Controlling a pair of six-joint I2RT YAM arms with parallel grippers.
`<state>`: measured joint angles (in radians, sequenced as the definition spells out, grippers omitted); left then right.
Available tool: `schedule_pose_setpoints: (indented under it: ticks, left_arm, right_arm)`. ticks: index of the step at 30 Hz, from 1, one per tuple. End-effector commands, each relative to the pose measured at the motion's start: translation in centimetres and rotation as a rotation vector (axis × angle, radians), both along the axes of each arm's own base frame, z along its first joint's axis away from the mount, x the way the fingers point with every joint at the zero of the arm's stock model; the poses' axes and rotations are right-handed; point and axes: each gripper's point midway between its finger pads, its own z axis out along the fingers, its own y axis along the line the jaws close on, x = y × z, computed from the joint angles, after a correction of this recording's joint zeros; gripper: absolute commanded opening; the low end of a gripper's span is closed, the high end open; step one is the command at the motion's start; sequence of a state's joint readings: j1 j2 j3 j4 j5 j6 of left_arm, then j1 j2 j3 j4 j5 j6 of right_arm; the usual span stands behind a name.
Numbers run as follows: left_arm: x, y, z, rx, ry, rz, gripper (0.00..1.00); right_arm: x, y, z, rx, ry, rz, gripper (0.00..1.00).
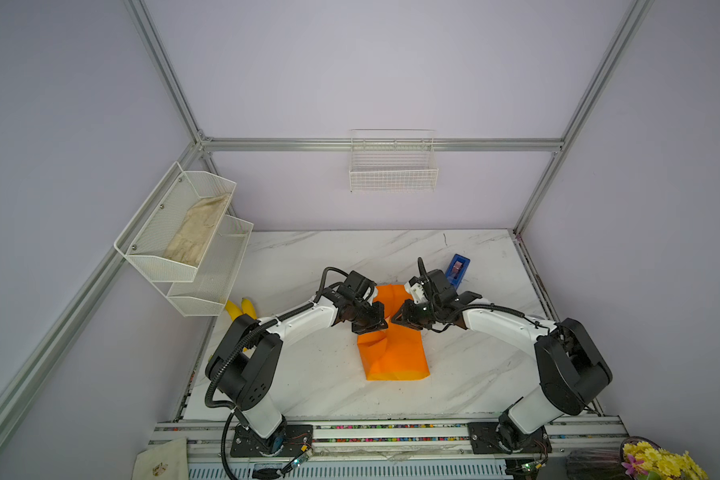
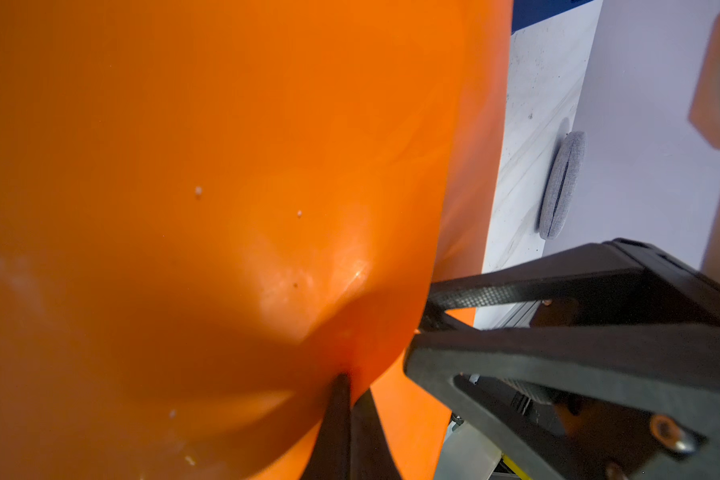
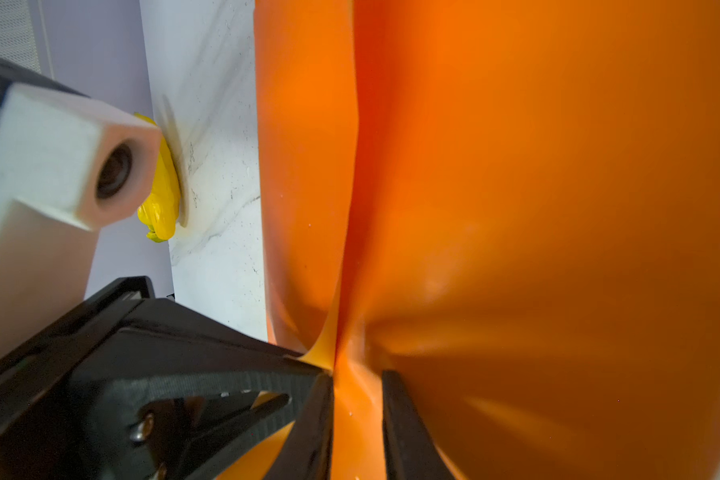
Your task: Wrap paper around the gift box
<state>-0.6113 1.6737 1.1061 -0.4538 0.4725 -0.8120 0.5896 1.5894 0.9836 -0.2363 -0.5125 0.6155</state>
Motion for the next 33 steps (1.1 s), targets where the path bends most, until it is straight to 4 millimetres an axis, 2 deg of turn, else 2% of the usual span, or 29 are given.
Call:
schedule_pose_setpoints:
  ticks: [1, 4, 6, 9, 11, 13, 16, 20, 25, 33]
  left_arm:
    - [1.0, -0.6, 1.3, 0.012, -0.014, 0.005, 0.00]
    - [0.7, -0.4, 0.8, 0.025, 0.001, 0.004, 0.00]
    - [0.6, -0.3, 0.6, 0.027, 0.008, 0.002, 0.00]
    - [0.5, -0.4, 0.5, 0.026, 0.011, 0.000, 0.00]
    - [0.5, -0.3, 0.5, 0.027, 0.014, 0.000, 0.00]
    - [0.5, -0.3, 0.4, 0.028, 0.017, -0.001, 0.00]
    - [0.5, -0.4, 0.5, 0.026, 0.016, -0.002, 0.00]
    - [0.5, -0.5, 1.0, 0.021, 0.011, -0.006, 0.00]
    - [1.0, -0.6, 2.4, 0.021, -0.017, -0.016, 0.00]
    - [1.6, -1.1, 5.8, 0.012, -0.063, -0.047, 0.00]
  right_arm:
    - [-0.3, -1.7, -0.1, -0.089, 0.013, -0.052, 0.27]
    - [0.8, -3.4, 1.7, -0.097, -0.043, -0.107, 0.31]
    - [1.2, -4.6, 2.0, -0.099, -0.054, -0.136, 0.33]
    - [1.3, -6.3, 1.0, -0.133, -0.037, -0.161, 0.39]
    - [1.2, -6.8, 0.1, -0.151, -0.021, -0.163, 0.49]
    - [0.8, -6.7, -0.7, -0.148, -0.006, -0.137, 0.53]
    - [-0.2, -6.2, -2.0, -0.153, 0.028, -0.061, 0.54]
    - [-0.5, -5.4, -2.0, -0.109, 0.035, -0.043, 0.52]
    - [-0.9, -4.4, -2.1, -0.082, 0.047, -0.045, 0.44]
    - [-1.4, -2.9, -2.4, -0.106, 0.044, -0.064, 0.42]
